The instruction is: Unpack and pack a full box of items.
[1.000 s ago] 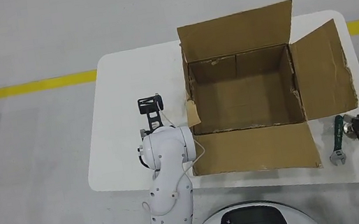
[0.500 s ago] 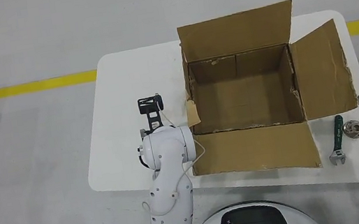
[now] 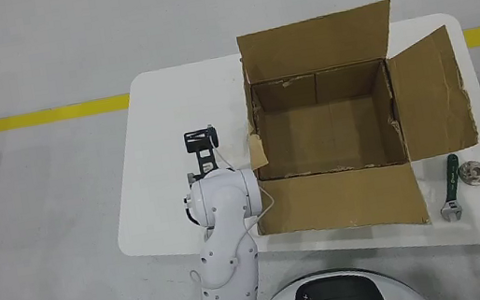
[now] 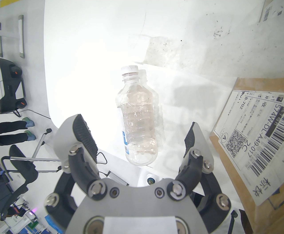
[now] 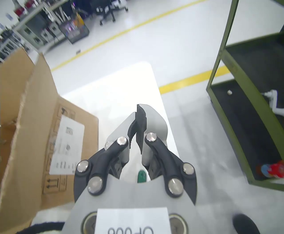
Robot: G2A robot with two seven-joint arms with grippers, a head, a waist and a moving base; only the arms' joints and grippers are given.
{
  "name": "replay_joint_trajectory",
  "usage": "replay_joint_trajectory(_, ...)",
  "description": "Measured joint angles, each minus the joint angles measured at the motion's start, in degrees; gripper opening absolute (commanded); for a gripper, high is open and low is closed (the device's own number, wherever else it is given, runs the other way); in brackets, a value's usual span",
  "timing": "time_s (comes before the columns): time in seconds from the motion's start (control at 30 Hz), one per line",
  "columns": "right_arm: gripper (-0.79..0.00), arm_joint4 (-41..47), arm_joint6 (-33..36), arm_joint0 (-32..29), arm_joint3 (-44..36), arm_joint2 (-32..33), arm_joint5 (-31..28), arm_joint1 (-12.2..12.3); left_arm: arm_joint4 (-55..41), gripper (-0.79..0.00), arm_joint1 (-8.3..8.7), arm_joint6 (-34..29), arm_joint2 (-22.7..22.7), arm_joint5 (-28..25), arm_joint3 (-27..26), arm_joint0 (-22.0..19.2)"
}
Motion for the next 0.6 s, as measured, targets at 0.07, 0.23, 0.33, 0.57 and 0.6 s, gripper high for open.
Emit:
replay_joint_trajectory(0.07,-0.785,-1.1,-5.4,1.1,1.4,-0.8,-2.1,0.1,0.0,0.000,0.00,0.0,0.0,0.0,0.0,0.0)
replay_joint_trajectory(0.23,-0.785,-9.5,-16.1,3.4,3.5,-3.7,-4.9,0.5,0.0,0.000,0.00,0.0,0.0,0.0,0.0,0.0)
replay_joint_trajectory(0.33,-0.785,-10.3,-18.0,3.6,3.1,-4.5,-5.6,0.7,0.0,0.000,0.00,0.0,0.0,0.0,0.0,0.0)
replay_joint_trajectory(0.57,-0.785,-14.5,-19.3,2.5,2.4,-5.6,-5.6,1.0,0.0,0.000,0.00,0.0,0.0,0.0,0.0,0.0)
replay_joint_trajectory(0.6,-0.785,-14.7,-19.3,2.5,2.3,-5.6,-5.5,1.0,0.0,0.000,0.00,0.0,0.0,0.0,0.0,0.0)
